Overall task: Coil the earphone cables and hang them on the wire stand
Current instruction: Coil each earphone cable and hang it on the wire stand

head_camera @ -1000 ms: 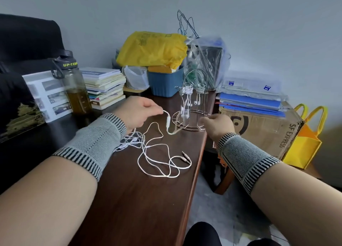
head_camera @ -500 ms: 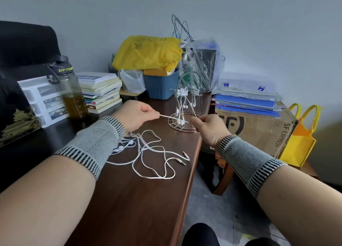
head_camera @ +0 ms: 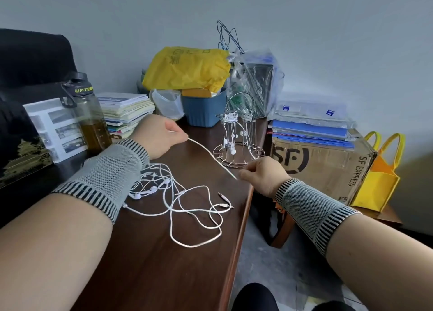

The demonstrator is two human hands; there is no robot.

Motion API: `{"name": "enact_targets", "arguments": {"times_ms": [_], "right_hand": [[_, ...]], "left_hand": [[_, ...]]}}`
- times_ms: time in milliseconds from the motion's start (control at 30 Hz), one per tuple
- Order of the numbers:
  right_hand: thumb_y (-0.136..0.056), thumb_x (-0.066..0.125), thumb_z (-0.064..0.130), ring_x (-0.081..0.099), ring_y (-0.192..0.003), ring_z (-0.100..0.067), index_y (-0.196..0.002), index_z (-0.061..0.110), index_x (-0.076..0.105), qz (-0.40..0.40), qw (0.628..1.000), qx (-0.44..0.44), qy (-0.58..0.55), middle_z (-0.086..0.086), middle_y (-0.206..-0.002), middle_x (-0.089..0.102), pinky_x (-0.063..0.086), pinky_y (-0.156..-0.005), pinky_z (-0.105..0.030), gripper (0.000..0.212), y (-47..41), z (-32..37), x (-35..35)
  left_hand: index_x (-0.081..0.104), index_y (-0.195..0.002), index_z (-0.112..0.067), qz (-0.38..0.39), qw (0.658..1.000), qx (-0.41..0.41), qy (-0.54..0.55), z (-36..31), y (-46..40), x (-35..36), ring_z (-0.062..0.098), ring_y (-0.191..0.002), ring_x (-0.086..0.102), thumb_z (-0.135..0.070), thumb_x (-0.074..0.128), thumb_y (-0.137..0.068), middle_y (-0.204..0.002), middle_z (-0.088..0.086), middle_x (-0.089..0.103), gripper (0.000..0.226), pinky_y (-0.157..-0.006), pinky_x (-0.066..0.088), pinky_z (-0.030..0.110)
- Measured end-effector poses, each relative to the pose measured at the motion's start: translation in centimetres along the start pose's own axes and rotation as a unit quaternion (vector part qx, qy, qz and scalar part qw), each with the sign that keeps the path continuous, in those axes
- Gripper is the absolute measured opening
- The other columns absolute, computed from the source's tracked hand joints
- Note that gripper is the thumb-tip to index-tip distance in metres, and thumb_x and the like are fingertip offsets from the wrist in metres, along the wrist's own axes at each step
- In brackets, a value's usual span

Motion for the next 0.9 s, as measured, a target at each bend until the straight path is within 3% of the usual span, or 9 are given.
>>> {"name": "enact_targets", "arguments": {"times_ms": [67, 200, 267, 333, 400, 433, 533, 700, 900], "right_hand": [[-0.083, 0.064, 0.018, 0.064, -0.085, -0.013, -0.094, 0.016, 0.073, 0.030, 0.998, -0.011, -0.049, 0.001, -0.085, 0.068, 0.051, -0.080, -0.023, 0.014, -0.1, 0.4, 0.5], [-0.072, 0.063, 0.008, 0.060, -0.112, -0.019, -0.133, 0.010, 0.052, 0.088, 0.957, -0.048, -0.273, -0.007, -0.121, 0.063, 0.048, -0.099, -0.035, 0.062, 0.4, 2.3, 1.5], [-0.059, 0.061, 0.018, 0.064, -0.095, -0.024, -0.129, 0.010, 0.055, 0.101, 0.926, -0.028, -0.364, -0.011, -0.105, 0.067, 0.052, -0.086, -0.033, 0.071, 0.5, 3.0, 1.7], [-0.066, 0.062, 0.015, 0.059, -0.067, -0.023, -0.108, 0.008, 0.065, 0.105, 0.890, 0.004, -0.443, -0.011, -0.074, 0.065, 0.054, -0.062, -0.029, 0.043, 0.7, 3.2, 1.7], [-0.085, 0.061, 0.012, 0.044, -0.045, -0.012, -0.088, 0.009, 0.071, 0.064, 0.918, 0.013, -0.392, 0.003, -0.047, 0.051, 0.039, -0.042, -0.020, 0.011, 0.6, 2.8, 1.2], [-0.088, 0.060, 0.016, 0.037, -0.039, -0.008, -0.080, 0.010, 0.071, 0.040, 0.942, 0.010, -0.333, 0.009, -0.040, 0.043, 0.031, -0.039, -0.018, 0.016, 0.4, 2.2, 0.9], [-0.093, 0.054, 0.021, 0.037, -0.040, -0.010, -0.069, 0.011, 0.067, -0.026, 0.971, 0.056, -0.231, 0.008, -0.042, 0.046, 0.032, -0.042, -0.022, 0.029, 0.1, 0.0, -0.3], [-0.095, 0.051, 0.027, 0.048, -0.054, -0.014, -0.074, 0.011, 0.065, -0.095, 0.959, 0.082, -0.255, -0.001, -0.064, 0.059, 0.040, -0.054, -0.029, 0.030, -0.3, -1.4, -0.6], [-0.091, 0.062, 0.026, 0.048, -0.055, -0.009, -0.076, 0.020, 0.070, 0.018, 0.956, -0.032, -0.291, 0.009, -0.056, 0.060, 0.040, -0.054, -0.021, 0.017, -0.3, 3.3, 1.1]], "left_hand": [[0.073, -0.079, -0.026, 0.048, 0.998, 0.026, -0.036, -1.1, 0.8, 0.9, 0.002, -0.068, 0.056, -0.035, 0.073, -0.082, -0.075, -0.016, 0.063, 0.009, -0.061, 0.043, 0.023], [0.073, -0.074, -0.029, 0.117, 0.990, 0.064, -0.053, -2.2, 1.9, 4.3, 0.010, -0.079, 0.063, -0.037, 0.074, -0.080, -0.076, -0.013, 0.068, 0.010, -0.071, 0.051, 0.027], [0.076, -0.076, -0.028, 0.120, 0.989, 0.073, -0.047, -2.4, 2.2, 5.6, 0.013, -0.083, 0.066, -0.038, 0.074, -0.080, -0.079, -0.007, 0.072, 0.010, -0.078, 0.054, 0.031], [0.077, -0.079, -0.027, 0.123, 0.989, 0.076, -0.033, -2.6, 2.3, 6.3, 0.015, -0.085, 0.066, -0.035, 0.074, -0.081, -0.081, -0.004, 0.072, 0.009, -0.078, 0.053, 0.030], [0.077, -0.080, -0.027, 0.117, 0.990, 0.076, -0.019, -2.6, 2.3, 6.2, 0.013, -0.079, 0.066, -0.035, 0.073, -0.082, -0.076, -0.008, 0.071, 0.009, -0.074, 0.052, 0.029], [0.076, -0.079, -0.027, 0.112, 0.991, 0.072, -0.014, -2.5, 2.1, 5.8, 0.009, -0.071, 0.063, -0.035, 0.072, -0.083, -0.067, -0.013, 0.068, 0.010, -0.068, 0.050, 0.027], [0.072, -0.080, -0.029, 0.075, 0.997, 0.027, -0.008, -0.5, 1.1, 3.8, 0.001, -0.066, 0.057, -0.035, 0.069, -0.086, -0.062, -0.021, 0.060, 0.009, -0.062, 0.042, 0.022], [0.074, -0.087, -0.025, 0.049, 0.998, 0.000, 0.037, 1.8, 0.5, 2.2, 0.002, -0.080, 0.060, -0.032, 0.070, -0.086, -0.079, -0.015, 0.066, 0.008, -0.067, 0.041, 0.019], [0.075, -0.077, -0.029, 0.090, 0.993, 0.075, 0.017, -1.3, 1.4, 5.5, -0.006, -0.054, 0.052, -0.033, 0.073, -0.082, -0.054, -0.020, 0.058, 0.007, -0.056, 0.037, 0.012]]}}
Point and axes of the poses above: each hand's wrist, its own y-axis away from the middle knuckle, its own x-axis out of the palm, z = x × y, the point moved 1 cm from there along -y, towards the middle knuckle
